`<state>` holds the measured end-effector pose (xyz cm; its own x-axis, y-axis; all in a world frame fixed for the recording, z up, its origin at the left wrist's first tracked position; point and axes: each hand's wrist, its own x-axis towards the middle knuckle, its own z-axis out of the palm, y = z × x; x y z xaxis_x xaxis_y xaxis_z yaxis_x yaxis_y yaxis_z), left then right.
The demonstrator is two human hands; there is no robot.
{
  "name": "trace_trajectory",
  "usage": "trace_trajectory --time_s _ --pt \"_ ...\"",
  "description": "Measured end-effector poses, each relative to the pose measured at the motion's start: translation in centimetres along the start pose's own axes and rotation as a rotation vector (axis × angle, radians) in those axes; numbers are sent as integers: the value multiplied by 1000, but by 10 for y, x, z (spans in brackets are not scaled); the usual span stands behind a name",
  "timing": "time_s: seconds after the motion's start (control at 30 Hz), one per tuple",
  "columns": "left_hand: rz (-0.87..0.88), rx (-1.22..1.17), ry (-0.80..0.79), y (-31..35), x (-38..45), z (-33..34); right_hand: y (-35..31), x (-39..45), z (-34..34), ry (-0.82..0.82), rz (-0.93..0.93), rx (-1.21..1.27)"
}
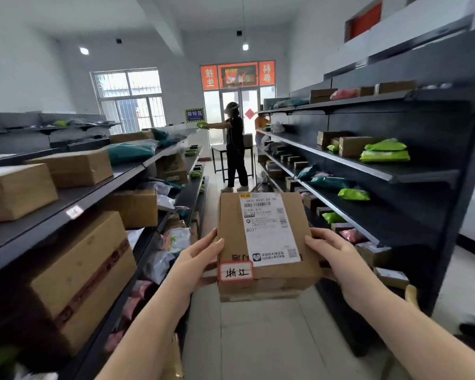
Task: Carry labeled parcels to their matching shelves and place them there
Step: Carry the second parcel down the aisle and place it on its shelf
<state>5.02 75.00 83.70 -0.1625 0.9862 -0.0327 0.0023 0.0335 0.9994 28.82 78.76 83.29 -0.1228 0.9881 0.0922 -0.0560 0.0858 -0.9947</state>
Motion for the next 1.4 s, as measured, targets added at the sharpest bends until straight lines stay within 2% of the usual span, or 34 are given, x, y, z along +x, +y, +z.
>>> trace_trajectory --time_s 0.1,0.37,0.53,0.67,0.93,1.13,1.4 --pt "-9 50 7 -4 30 -6 3 18 1 -13 -19 -15" --pt "-58 15 -66 -13 118 -4 26 70 -8 -290 -67 -150" --pt "-80 -15 -74 -15 170 5 38 123 -12 -227 -68 -210" --pt "-51 57 -140 -15 220 10 46 186 -21 -146 -100 -144" --pt "71 126 -331 -14 310 27 53 304 -42 -179 -139 -115" --pt "108 191 -223 -17 385 37 57 382 -43 -213 -90 -114" --pt "125 194 -200 -17 499 28 77 490 -28 -185 -81 -111"
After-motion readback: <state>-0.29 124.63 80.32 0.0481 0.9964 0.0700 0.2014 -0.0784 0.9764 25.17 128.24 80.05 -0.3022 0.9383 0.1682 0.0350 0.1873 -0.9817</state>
